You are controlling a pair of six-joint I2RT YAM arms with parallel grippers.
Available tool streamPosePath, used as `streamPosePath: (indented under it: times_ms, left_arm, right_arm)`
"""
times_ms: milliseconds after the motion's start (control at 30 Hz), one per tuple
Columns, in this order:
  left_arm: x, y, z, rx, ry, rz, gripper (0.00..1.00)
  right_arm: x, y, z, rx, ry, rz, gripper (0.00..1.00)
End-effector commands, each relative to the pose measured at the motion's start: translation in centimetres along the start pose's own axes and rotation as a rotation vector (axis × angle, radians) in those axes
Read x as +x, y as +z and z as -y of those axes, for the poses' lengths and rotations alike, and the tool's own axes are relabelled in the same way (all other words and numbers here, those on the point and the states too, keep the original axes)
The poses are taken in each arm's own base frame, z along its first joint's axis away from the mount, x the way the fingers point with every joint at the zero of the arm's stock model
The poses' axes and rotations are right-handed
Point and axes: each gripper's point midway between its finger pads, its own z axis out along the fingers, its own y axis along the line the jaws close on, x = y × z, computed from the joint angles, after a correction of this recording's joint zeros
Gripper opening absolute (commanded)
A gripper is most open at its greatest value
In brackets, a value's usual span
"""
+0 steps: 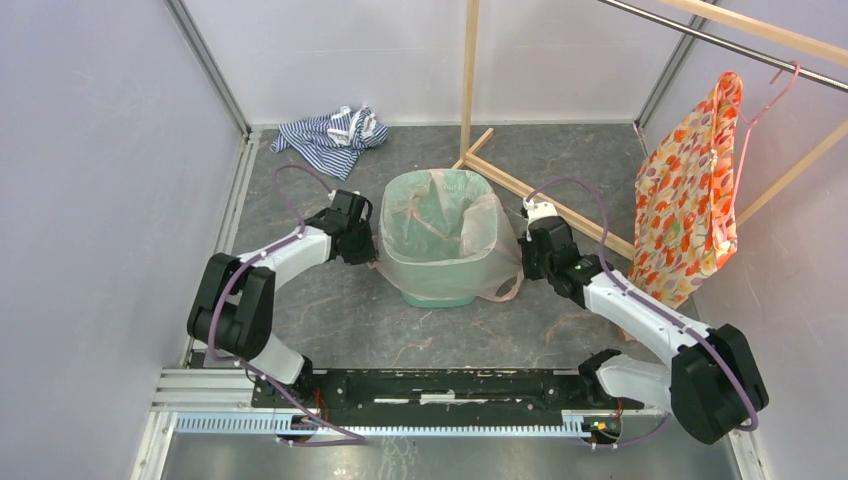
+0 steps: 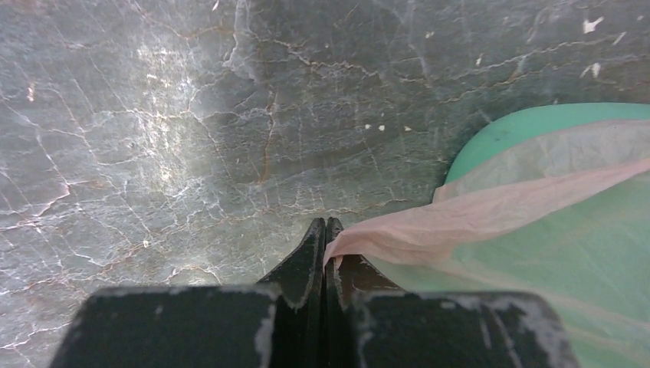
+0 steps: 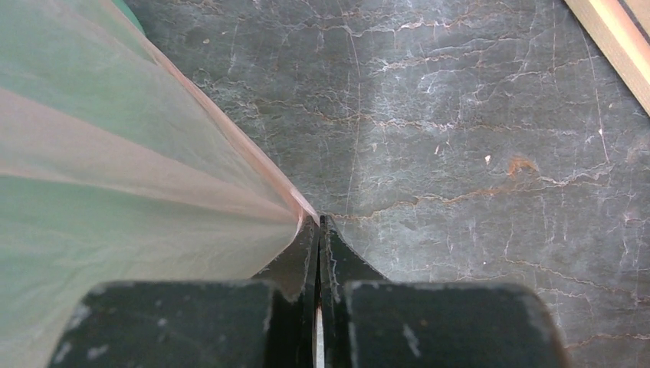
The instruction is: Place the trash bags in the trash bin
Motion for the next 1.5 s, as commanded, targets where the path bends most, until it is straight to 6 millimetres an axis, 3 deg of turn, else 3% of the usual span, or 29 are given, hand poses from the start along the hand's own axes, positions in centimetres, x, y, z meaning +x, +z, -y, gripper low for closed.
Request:
streamPosePath:
  times_ms: [0, 167, 333, 567, 833, 933, 1033, 1267, 1467]
  left_arm:
    - [1.0, 1.1, -1.5, -0.063, -0.051, -0.017, 0.02]
    - [2.5, 1.5, -1.7, -0.104, -0.023, -0.022, 0.02]
    - [2.4, 2.5, -2.1, -0.141, -0.037, -0.022, 0.02]
    - [1.4, 3.7, -2.1, -0.209, 0.015, -0.024, 0.02]
    - [-1.7, 4.5, -1.9, -0.317, 0.11, 0.028, 0.02]
    - [-2.7, 4.7, -2.8, -0.391, 0.155, 0.036, 0.02]
    - [-2.8, 4.9, -4.0, -0.452, 0.173, 0.031, 0.02]
    - [-0.2, 4.9, -5.6, -0.476, 0.161, -0.043, 0.02]
    - [2.2, 3.6, -7.0, -0.468, 0.116, -0.086, 0.02]
  right_arm:
    - [-0.1, 0.2, 1.0, 0.059, -0.013, -0.004, 0.0]
    - [0.6, 0.7, 2.1, 0.128, -0.051, -0.051, 0.0]
    - [0.6, 1.0, 2.7, 0.251, -0.122, -0.047, 0.0]
    - [-0.1, 2.2, 0.7, 0.345, -0.237, -0.073, 0.0]
    - [-1.6, 4.8, -1.7, 0.408, -0.333, -0.119, 0.0]
    - [-2.3, 5.2, -0.7, 0.508, -0.392, -0.136, 0.0]
    - [-1.7, 4.8, 1.0, 0.603, -0.446, -0.157, 0.0]
    - [1.8, 3.5, 4.7, 0.674, -0.438, -0.197, 0.0]
    - [3.9, 2.3, 6.5, 0.706, -0.435, -0.212, 0.0]
